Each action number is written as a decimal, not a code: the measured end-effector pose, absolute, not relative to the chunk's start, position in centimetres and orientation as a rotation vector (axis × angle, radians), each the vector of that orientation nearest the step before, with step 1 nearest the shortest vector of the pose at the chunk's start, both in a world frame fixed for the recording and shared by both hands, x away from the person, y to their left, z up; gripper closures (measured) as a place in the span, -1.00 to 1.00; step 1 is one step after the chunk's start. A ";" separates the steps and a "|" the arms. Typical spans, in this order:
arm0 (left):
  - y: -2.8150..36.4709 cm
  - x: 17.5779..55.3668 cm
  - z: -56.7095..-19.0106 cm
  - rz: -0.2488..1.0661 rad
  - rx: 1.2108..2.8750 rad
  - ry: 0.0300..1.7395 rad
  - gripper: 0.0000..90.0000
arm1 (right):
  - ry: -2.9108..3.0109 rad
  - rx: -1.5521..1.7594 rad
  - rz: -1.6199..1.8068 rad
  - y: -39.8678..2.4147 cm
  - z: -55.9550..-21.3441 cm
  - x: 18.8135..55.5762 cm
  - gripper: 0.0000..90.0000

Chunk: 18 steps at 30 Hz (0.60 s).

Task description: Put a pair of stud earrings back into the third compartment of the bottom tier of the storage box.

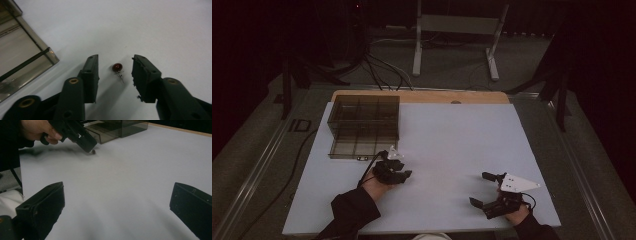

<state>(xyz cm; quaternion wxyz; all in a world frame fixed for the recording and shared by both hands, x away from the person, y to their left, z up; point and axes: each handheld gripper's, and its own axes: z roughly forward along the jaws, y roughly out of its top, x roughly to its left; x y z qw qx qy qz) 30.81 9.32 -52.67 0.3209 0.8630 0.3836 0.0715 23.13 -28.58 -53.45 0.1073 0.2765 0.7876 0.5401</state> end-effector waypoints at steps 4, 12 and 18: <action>9.1 30.9 -52.9 0.185 2.279 0.993 0.45 | 2.316 0.818 1.594 -28.6 -53.4 23.1 -1.00; 8.9 31.1 -53.2 0.182 2.284 0.986 0.59 | 2.317 0.814 1.590 -28.6 -53.4 23.1 -1.00; 8.8 30.9 -53.3 0.216 2.297 0.967 0.75 | 2.320 0.812 1.587 -28.6 -53.4 23.1 -1.00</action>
